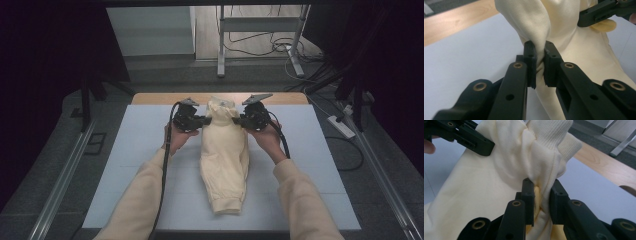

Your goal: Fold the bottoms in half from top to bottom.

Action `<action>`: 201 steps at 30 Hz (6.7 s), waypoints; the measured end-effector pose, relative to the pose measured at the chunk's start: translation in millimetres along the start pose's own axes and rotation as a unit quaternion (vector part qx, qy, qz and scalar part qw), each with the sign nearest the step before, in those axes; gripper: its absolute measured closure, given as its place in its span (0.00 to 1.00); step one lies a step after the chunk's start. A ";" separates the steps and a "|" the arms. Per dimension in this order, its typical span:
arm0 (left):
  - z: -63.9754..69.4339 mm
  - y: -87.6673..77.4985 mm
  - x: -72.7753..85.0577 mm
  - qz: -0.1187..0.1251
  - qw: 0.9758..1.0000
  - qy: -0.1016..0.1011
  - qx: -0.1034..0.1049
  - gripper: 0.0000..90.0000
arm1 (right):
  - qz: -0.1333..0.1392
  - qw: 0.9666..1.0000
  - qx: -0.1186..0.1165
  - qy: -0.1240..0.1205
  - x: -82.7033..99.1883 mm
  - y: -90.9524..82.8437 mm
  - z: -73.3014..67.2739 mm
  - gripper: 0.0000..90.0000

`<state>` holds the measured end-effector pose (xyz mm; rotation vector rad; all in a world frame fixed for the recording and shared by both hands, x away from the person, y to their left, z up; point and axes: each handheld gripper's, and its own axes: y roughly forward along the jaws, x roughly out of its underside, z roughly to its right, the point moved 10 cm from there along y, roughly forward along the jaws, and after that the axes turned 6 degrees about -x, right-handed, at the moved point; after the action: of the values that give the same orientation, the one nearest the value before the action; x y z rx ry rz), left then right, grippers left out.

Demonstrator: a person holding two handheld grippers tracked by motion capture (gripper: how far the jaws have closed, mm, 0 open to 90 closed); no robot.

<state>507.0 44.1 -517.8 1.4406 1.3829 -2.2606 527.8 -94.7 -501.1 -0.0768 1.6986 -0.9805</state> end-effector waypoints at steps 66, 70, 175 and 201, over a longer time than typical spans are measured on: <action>-22.7 -23.1 -66.1 0.049 0.998 0.032 -0.034 0.92 | 0.058 0.996 0.057 -0.048 -66.5 -22.5 29.9 0.85; -22.1 -13.5 -49.9 0.038 0.998 0.029 -0.031 0.92 | 0.050 0.997 0.047 -0.040 -50.7 -11.7 28.8 0.85; 36.5 -4.7 78.8 -0.027 0.997 0.055 0.040 0.88 | 0.010 0.998 -0.038 -0.040 69.5 3.5 -47.4 0.83; 44.5 -10.2 85.4 -0.029 0.997 0.049 0.047 0.69 | 0.005 0.998 -0.036 -0.060 78.1 -4.2 -54.6 0.78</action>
<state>426.4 46.1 -571.6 1.5809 1.3796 -2.3496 451.2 -106.5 -556.7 -0.1719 1.6234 -0.8894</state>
